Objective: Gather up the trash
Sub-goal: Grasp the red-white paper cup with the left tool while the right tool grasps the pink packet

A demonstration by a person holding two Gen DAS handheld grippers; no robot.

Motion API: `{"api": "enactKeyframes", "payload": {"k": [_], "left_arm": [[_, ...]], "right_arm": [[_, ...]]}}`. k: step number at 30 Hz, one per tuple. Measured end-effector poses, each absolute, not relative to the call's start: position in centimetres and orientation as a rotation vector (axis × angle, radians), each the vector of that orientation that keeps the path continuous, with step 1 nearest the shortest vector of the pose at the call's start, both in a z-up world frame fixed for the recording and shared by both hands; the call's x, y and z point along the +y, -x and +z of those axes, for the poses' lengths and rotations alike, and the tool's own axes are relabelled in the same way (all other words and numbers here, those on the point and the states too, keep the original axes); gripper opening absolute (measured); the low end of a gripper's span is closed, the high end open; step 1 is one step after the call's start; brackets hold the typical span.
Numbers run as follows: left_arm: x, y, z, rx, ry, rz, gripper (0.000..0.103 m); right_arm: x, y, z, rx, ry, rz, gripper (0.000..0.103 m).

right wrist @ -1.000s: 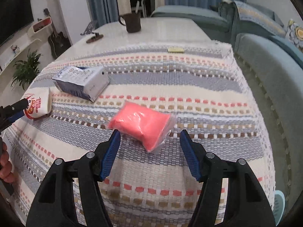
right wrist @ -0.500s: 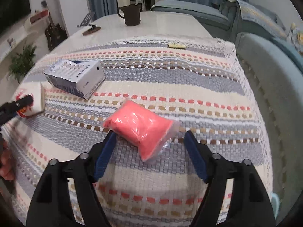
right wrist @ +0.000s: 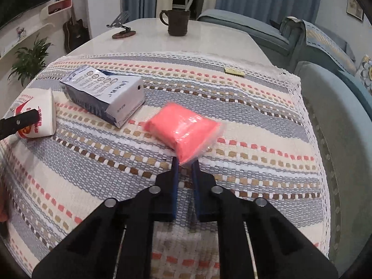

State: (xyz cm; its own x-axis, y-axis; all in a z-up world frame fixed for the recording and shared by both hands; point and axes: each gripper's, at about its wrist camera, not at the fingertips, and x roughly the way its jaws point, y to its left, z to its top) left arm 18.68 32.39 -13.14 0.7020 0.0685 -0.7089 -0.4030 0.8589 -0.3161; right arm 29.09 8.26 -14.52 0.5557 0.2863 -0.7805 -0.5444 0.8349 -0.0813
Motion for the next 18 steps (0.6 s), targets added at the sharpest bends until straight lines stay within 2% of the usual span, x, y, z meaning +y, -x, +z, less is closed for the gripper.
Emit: {"api": "enactKeyframes", "payload": {"k": [8, 18], "left_arm": [[31.6, -16.9, -12.5, 0.729, 0.5, 0.238, 0.057], [27.8, -13.2, -11.8, 0.678, 0.451, 0.209, 0.056]], "right_arm": [[5.8, -29.4, -13.5, 0.838, 0.181, 0.589, 0.006], [2.5, -30.5, -12.7, 0.844, -0.037, 0.674, 0.005]]}}
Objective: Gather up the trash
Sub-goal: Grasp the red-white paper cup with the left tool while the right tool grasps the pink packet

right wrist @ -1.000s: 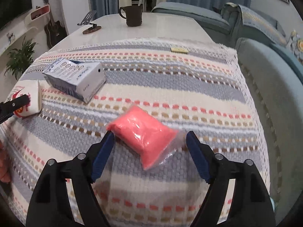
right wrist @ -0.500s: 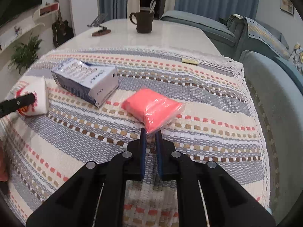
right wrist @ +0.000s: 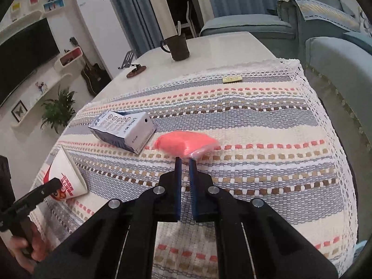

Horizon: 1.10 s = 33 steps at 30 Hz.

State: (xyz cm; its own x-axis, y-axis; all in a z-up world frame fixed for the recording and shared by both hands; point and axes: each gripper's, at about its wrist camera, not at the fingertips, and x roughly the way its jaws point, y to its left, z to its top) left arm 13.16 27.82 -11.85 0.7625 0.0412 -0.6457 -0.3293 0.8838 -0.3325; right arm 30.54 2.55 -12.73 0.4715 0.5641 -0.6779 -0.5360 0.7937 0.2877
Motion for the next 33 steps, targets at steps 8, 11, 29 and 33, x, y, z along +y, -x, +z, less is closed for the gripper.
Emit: {"api": "enactKeyframes", "payload": {"k": [8, 11, 29, 33], "left_arm": [[26.4, -12.9, -11.9, 0.674, 0.41, 0.16, 0.056], [26.3, -12.8, -11.8, 0.66, 0.413, 0.145, 0.056], [27.3, -12.3, -11.7, 0.619, 0.457, 0.105, 0.056], [27.2, -12.3, -11.6, 0.621, 0.457, 0.105, 0.056]], "right_arm": [[3.2, -29.0, -12.4, 0.852, 0.017, 0.723, 0.005], [3.2, -27.4, -12.2, 0.866, 0.068, 0.749, 0.005], [8.0, -33.4, -14.9, 0.927, 0.336, 0.677, 0.048], [7.9, -32.7, -14.5, 0.914, 0.321, 0.714, 0.015]]}}
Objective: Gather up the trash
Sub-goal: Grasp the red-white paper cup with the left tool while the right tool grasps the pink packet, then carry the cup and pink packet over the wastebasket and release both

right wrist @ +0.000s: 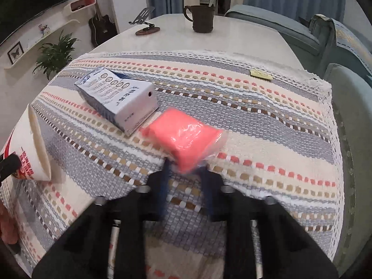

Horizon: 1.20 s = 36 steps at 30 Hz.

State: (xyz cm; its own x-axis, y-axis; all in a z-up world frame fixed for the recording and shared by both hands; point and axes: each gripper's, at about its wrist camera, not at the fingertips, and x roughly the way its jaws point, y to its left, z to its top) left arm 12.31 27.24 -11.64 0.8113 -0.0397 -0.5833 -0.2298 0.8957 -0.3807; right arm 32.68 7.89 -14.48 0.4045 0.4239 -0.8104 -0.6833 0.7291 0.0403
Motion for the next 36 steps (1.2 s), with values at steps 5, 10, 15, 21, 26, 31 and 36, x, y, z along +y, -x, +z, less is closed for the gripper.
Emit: {"api": "enactKeyframes", "payload": {"k": [5, 10, 15, 21, 26, 31, 36], "left_arm": [[27.3, -12.4, -11.7, 0.625, 0.458, 0.101, 0.056], [27.5, -12.4, -11.8, 0.621, 0.465, 0.097, 0.057], [27.7, -12.3, -11.8, 0.611, 0.464, 0.094, 0.057], [28.0, -12.1, -11.9, 0.608, 0.471, 0.09, 0.057], [28.0, -12.3, -11.8, 0.611, 0.47, 0.081, 0.057], [27.8, -12.3, -11.7, 0.608, 0.462, 0.089, 0.057], [25.9, -11.5, -10.4, 0.605, 0.47, 0.039, 0.056]], "right_arm": [[7.9, -31.6, -14.3, 0.9, 0.336, 0.714, 0.01], [6.7, -31.3, -13.2, 0.879, 0.297, 0.697, 0.046], [7.9, -32.7, -12.6, 0.87, 0.371, 0.707, 0.072], [11.7, -35.3, -14.7, 0.939, 0.447, 0.731, 0.073], [11.5, -35.5, -14.4, 0.948, 0.359, 0.741, 0.036], [9.5, -32.6, -13.8, 0.929, 0.304, 0.73, 0.034], [4.2, -26.8, -11.1, 0.884, 0.232, 0.699, 0.034]]}}
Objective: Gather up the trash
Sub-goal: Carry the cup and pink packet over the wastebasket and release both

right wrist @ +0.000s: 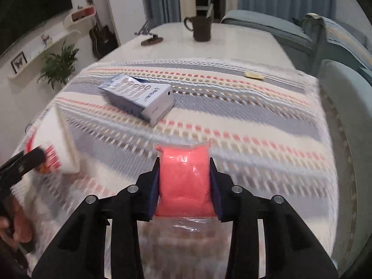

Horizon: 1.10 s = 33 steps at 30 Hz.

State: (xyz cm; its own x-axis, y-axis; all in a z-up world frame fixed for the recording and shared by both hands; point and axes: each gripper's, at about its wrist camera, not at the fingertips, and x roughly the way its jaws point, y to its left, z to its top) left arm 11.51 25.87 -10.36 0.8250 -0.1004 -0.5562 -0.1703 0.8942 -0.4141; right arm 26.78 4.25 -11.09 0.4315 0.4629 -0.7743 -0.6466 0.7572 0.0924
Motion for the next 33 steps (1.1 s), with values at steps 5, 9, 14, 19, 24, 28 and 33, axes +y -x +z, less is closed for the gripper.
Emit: {"api": "enactKeyframes", "payload": {"k": [5, 9, 14, 19, 24, 28, 33], "left_arm": [[21.0, -10.6, -5.9, 0.57, 0.433, -0.054, 0.056], [13.6, -11.1, -2.1, 0.574, 0.387, -0.214, 0.056], [3.1, -12.3, -0.3, 0.615, 0.314, -0.401, 0.056], [-5.8, -14.1, -1.2, 0.679, 0.25, -0.556, 0.056], [-12.7, -17.4, -4.5, 0.818, 0.21, -0.655, 0.057], [-17.7, -19.0, -7.5, 0.917, 0.13, -0.688, 0.057], [-21.6, -20.1, -10.0, 0.983, 0.064, -0.71, 0.07]], "right_arm": [[-3.4, -22.2, -7.4, 0.841, 0.157, 0.598, 0.034], [-10.6, -19.5, -4.5, 0.804, 0.071, 0.481, 0.034], [-19.8, -17.0, -4.1, 0.83, -0.004, 0.232, 0.034], [-28.4, -15.8, -6.3, 0.902, -0.115, 0.051, 0.034], [-34.4, -15.6, -9.8, 0.988, -0.218, -0.04, 0.034], [-37.7, -15.4, -13.4, 1.073, -0.302, -0.066, 0.036], [-40.1, -15.5, -16.5, 1.138, -0.415, -0.101, 0.042]]}}
